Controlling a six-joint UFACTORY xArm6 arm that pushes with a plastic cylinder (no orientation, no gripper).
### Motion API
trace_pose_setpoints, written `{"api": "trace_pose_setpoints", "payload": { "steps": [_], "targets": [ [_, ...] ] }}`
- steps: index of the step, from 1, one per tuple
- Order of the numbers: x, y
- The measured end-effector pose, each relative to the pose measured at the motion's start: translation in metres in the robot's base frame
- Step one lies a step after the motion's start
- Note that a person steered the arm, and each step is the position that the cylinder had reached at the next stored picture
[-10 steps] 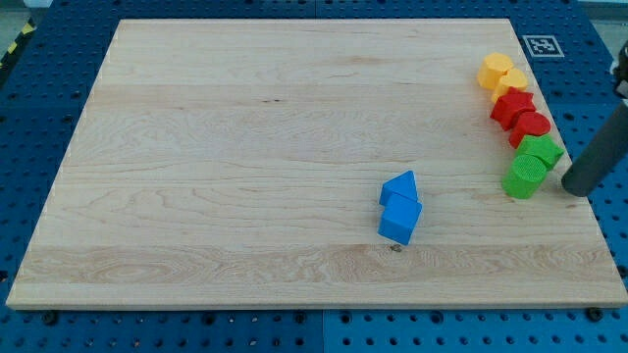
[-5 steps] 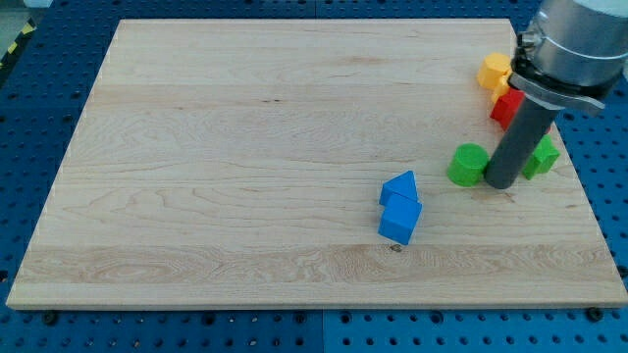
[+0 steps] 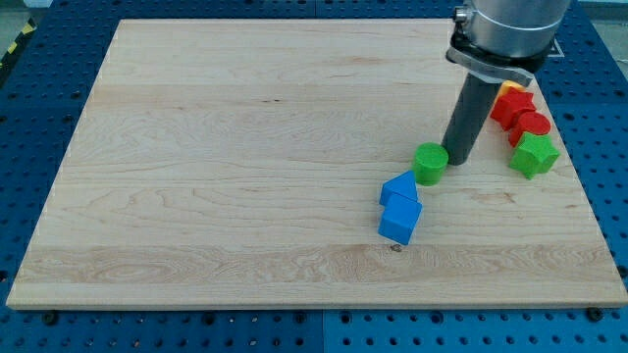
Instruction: Place the green circle above the triangle
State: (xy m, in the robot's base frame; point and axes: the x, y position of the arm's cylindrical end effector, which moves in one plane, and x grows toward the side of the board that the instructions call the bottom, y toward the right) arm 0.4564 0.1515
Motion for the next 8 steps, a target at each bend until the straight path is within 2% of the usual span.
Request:
{"api": "trace_pose_setpoints", "payload": {
  "steps": [3, 5, 8],
  "targets": [
    [-0.012, -0.027],
    [0.014, 0.010],
    [0.015, 0.010]
  ]
}}
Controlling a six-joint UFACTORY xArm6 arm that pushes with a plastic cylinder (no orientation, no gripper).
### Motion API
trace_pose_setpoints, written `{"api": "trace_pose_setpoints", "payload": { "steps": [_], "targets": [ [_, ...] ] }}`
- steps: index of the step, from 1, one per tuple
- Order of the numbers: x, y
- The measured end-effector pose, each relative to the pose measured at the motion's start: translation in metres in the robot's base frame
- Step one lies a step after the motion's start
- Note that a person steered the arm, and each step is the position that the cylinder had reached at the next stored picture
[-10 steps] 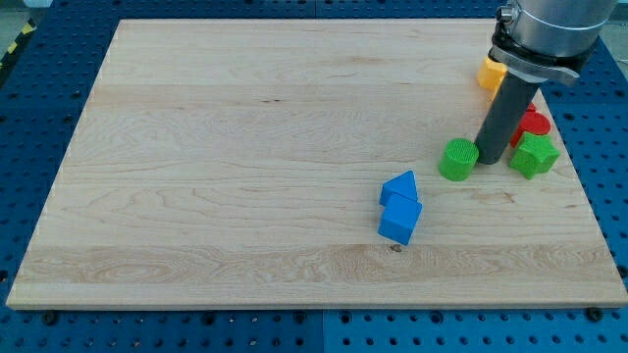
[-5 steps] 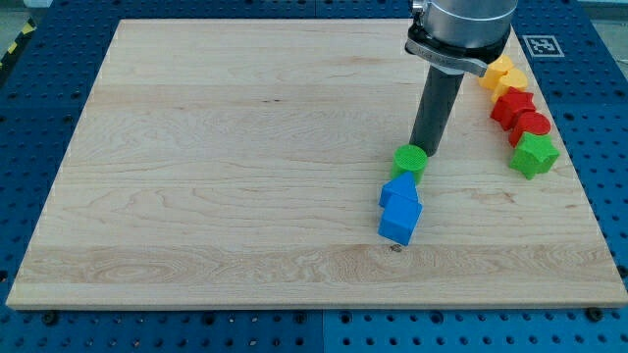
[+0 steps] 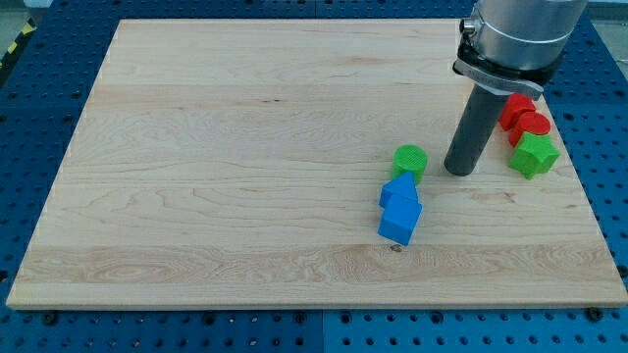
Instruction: Place the green circle above the triangle
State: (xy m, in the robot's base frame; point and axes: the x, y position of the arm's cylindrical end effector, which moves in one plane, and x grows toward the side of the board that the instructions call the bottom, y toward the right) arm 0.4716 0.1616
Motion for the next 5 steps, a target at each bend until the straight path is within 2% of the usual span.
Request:
{"api": "trace_pose_setpoints", "payload": {
  "steps": [1, 4, 5],
  "targets": [
    [0.002, 0.006],
    [0.071, 0.124],
    [0.058, 0.168]
  ]
}}
